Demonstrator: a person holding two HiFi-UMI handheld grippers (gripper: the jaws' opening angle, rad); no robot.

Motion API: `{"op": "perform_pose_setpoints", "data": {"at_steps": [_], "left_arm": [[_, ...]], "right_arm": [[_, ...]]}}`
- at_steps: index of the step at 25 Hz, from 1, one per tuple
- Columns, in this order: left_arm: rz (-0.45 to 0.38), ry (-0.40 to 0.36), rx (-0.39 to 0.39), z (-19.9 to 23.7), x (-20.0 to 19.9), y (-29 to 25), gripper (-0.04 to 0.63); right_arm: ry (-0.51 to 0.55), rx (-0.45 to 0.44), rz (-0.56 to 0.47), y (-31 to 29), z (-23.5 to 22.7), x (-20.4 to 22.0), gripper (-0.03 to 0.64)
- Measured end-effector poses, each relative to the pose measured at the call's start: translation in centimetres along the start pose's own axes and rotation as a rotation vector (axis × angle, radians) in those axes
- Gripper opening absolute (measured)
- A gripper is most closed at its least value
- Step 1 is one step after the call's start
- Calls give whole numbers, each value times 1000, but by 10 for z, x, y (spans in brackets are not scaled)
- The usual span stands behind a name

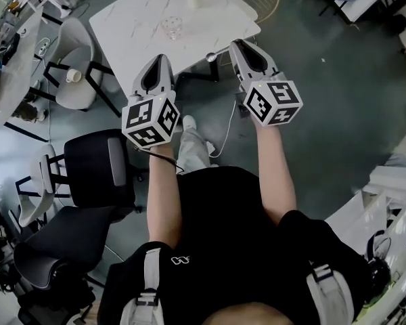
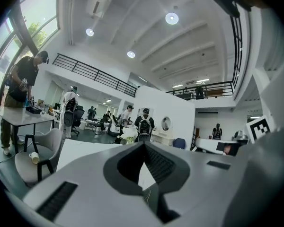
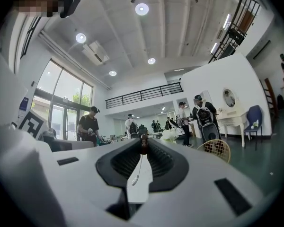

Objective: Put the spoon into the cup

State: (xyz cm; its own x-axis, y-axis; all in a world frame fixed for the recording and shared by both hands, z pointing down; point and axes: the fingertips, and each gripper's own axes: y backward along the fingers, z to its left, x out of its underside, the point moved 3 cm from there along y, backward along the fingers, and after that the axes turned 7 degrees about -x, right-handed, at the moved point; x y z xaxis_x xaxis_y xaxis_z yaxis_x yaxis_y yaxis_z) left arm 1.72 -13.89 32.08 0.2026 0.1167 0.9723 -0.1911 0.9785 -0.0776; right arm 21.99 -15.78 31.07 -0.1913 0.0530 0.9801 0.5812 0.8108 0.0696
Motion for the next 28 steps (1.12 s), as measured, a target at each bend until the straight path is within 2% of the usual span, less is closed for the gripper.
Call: {"op": "perform_pose_setpoints", "data": {"at_steps": [3, 10, 15, 28], "left_arm": [[13, 10, 0, 12, 5, -22, 15], [92, -8, -52, 47, 24, -80, 15], [164, 22, -65, 81, 49, -121, 15], [267, 40, -19, 115, 74, -205, 15]], "right_arm": [[3, -8, -1, -25, -5, 0, 48], [-17, -43, 60, -95, -21, 20, 48], [-21, -40, 78, -145, -34, 35, 48], [-31, 5, 123, -228, -68, 60, 49]]}}
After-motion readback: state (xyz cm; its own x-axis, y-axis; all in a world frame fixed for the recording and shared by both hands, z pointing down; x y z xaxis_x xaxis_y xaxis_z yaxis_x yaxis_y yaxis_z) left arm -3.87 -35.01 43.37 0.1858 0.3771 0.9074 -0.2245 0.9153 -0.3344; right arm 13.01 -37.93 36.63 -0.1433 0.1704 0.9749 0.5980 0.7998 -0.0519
